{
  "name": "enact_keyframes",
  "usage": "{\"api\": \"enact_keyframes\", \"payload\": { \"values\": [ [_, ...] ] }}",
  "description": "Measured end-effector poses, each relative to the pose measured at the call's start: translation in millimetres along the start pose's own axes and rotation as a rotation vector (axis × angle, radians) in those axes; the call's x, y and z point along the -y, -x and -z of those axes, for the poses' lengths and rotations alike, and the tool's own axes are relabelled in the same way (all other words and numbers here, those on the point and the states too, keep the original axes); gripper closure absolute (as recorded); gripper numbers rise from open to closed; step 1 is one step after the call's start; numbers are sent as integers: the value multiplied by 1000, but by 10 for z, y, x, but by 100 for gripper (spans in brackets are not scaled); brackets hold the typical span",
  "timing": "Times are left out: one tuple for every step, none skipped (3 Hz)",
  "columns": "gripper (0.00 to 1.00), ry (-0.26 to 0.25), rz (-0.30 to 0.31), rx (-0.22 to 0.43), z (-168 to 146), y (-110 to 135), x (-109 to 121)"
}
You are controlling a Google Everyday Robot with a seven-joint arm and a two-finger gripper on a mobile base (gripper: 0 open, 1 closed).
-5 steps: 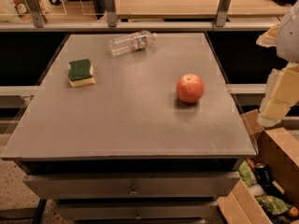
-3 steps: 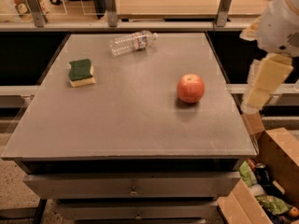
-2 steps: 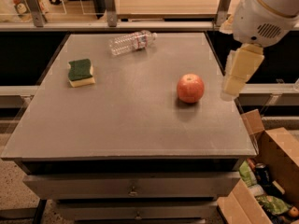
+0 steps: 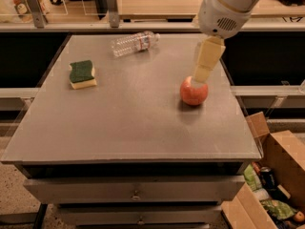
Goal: Pick sponge
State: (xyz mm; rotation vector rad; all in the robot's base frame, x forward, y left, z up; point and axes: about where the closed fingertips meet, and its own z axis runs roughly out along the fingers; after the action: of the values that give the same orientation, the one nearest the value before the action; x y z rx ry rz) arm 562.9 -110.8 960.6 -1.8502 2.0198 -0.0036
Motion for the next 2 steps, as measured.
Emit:
{"api": "enact_keyframes", "payload": {
  "values": [
    [0, 12, 28, 41, -220, 315, 173],
    [0, 35, 58, 76, -444, 646, 311]
  ]
}}
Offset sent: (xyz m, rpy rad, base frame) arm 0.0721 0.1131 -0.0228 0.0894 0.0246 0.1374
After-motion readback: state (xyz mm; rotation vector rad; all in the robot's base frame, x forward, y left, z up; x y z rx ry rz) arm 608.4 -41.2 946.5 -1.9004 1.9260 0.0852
